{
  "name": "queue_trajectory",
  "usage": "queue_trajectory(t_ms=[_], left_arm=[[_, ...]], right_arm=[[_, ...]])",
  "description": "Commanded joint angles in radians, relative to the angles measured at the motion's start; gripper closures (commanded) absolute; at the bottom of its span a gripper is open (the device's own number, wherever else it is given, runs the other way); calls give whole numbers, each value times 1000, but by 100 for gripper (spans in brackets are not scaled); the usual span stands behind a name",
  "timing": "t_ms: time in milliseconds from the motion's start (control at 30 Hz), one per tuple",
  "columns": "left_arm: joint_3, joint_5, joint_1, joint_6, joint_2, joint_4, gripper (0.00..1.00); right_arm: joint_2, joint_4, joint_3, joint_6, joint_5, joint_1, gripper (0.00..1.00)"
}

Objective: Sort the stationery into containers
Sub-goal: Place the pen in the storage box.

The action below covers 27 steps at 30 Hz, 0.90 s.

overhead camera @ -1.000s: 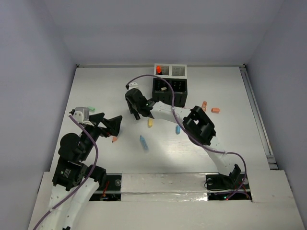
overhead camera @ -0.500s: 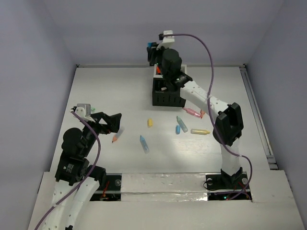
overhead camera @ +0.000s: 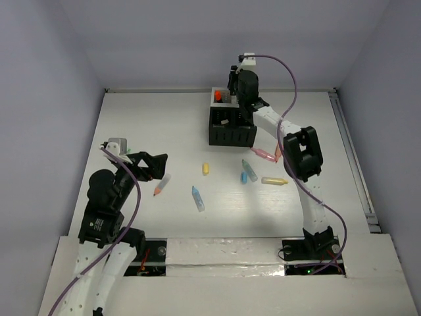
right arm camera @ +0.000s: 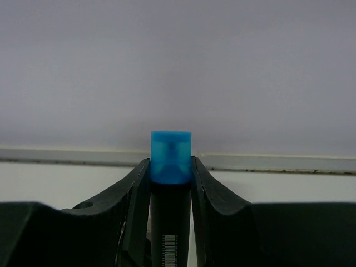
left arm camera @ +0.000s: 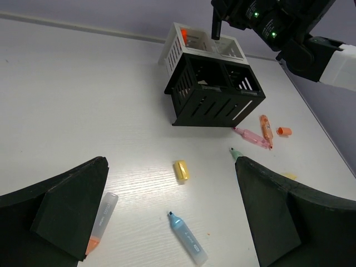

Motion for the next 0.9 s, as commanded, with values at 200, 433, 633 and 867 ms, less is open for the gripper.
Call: queue_trajectory(t_ms=[200, 433, 633, 867], left_arm=[[-14, 32, 13, 14, 26, 64, 2], [-16, 33, 22, 14, 25, 66, 2], [-16, 33, 32, 16, 23, 66, 2], [-17, 32, 32, 14, 17, 67, 2]], right_arm=[[6, 139, 1, 23, -89, 22, 90], [40, 122, 7, 29, -98, 22, 87], [25, 142, -30, 32, -116, 22, 77], [-18, 160, -79, 44, -145, 22, 57]])
